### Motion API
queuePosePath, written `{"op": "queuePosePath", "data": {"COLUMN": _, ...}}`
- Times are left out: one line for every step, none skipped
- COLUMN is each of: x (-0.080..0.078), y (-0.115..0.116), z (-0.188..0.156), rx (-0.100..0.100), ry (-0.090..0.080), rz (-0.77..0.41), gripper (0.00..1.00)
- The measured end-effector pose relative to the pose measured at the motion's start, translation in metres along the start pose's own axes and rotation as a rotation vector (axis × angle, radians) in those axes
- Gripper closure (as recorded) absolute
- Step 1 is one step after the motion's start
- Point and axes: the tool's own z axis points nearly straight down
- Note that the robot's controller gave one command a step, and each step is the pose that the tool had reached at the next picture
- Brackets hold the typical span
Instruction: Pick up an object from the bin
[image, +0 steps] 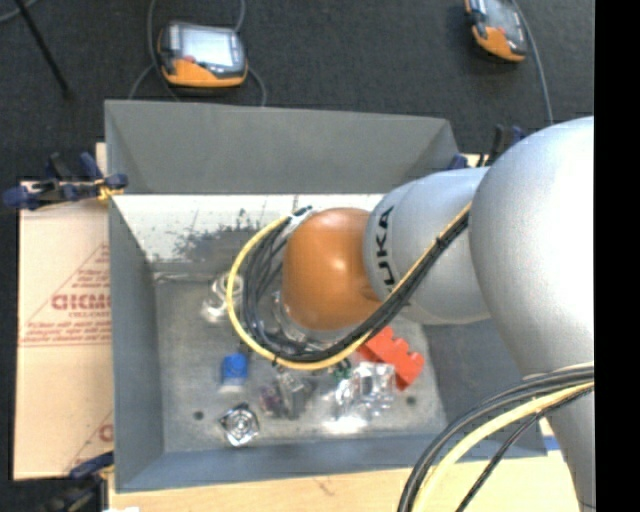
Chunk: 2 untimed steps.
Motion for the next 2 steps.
{"op": "queuePosePath", "data": {"x": -0.0529, "y": 0.0444, "z": -0.0033, "rx": -0.002, "ry": -0.01, "rz": 0.079, "gripper": 0.0}}
{"op": "queuePosePath", "data": {"x": -0.0511, "y": 0.0418, "z": -0.0033, "rx": -0.001, "ry": -0.007, "rz": 0.085, "gripper": 1.0}}
